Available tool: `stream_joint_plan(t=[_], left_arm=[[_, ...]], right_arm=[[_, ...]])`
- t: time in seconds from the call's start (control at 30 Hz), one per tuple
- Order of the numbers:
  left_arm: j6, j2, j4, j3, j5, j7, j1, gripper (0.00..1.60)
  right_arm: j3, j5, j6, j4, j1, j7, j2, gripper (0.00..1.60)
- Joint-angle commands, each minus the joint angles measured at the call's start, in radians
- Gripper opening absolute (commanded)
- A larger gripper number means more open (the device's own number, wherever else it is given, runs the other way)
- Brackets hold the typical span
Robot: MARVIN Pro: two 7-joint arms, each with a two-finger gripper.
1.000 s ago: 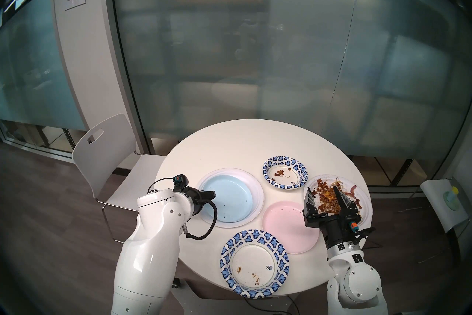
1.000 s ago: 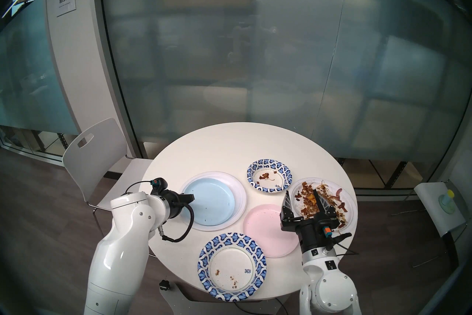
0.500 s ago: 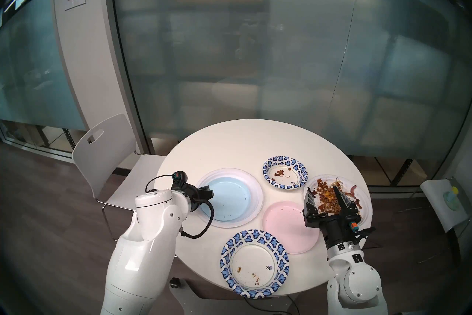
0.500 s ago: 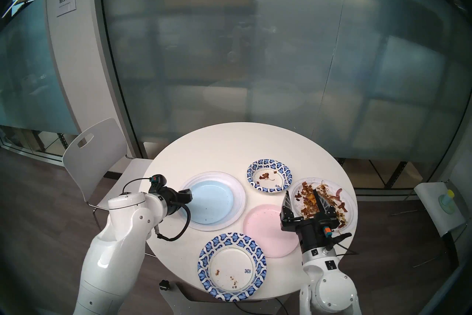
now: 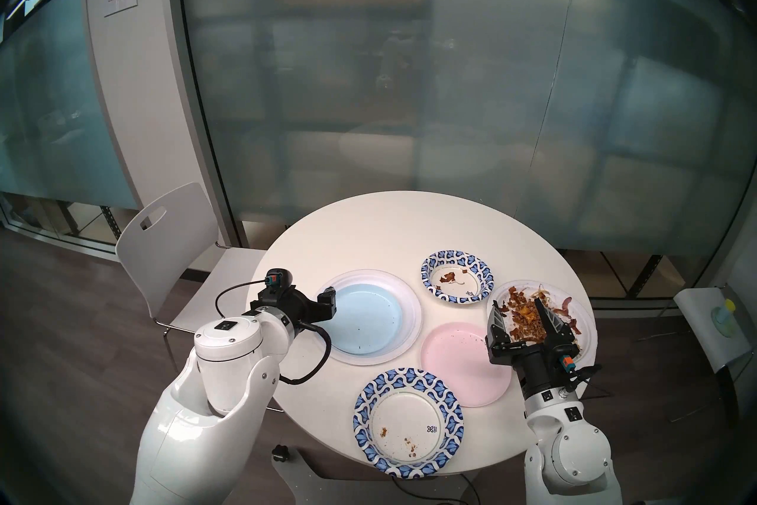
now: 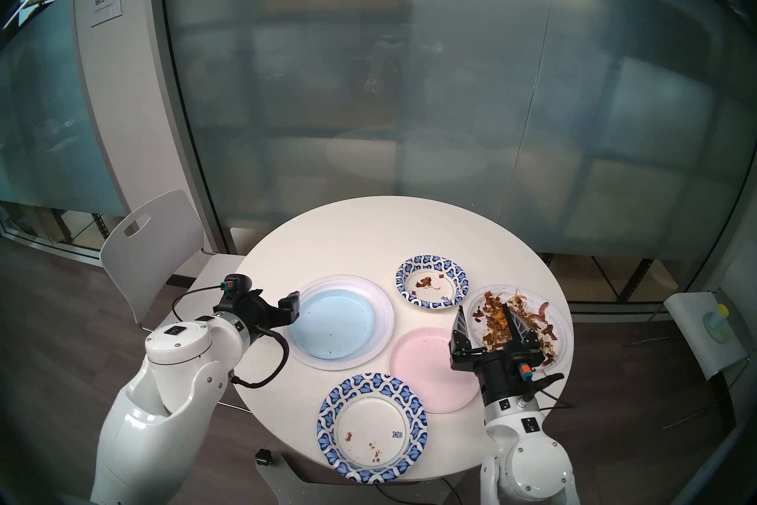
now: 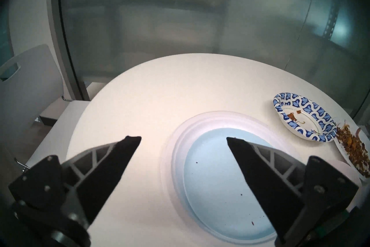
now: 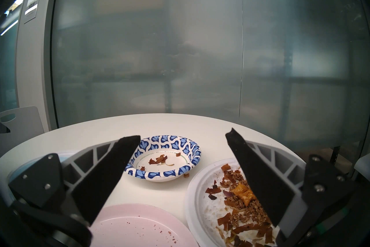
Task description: Stack the plates into one stack
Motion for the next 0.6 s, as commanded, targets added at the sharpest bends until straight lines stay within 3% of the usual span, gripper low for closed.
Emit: stream_joint_plan(t=[0.0,0.57], left_arm=[[-0.117,0.053,-0.071,-0.068,0.012,-0.031,0.115,1.6],[-0.376,0.012,-0.132,-0.182,-0.077,-0.164,0.331,1.6]], right_arm=[[-0.001,0.001,-0.005,-0.019,0.004,0.0,0.0,1.6],[-0.001,0.001,-0.005,-0.019,0.004,0.0,0.0,1.6]])
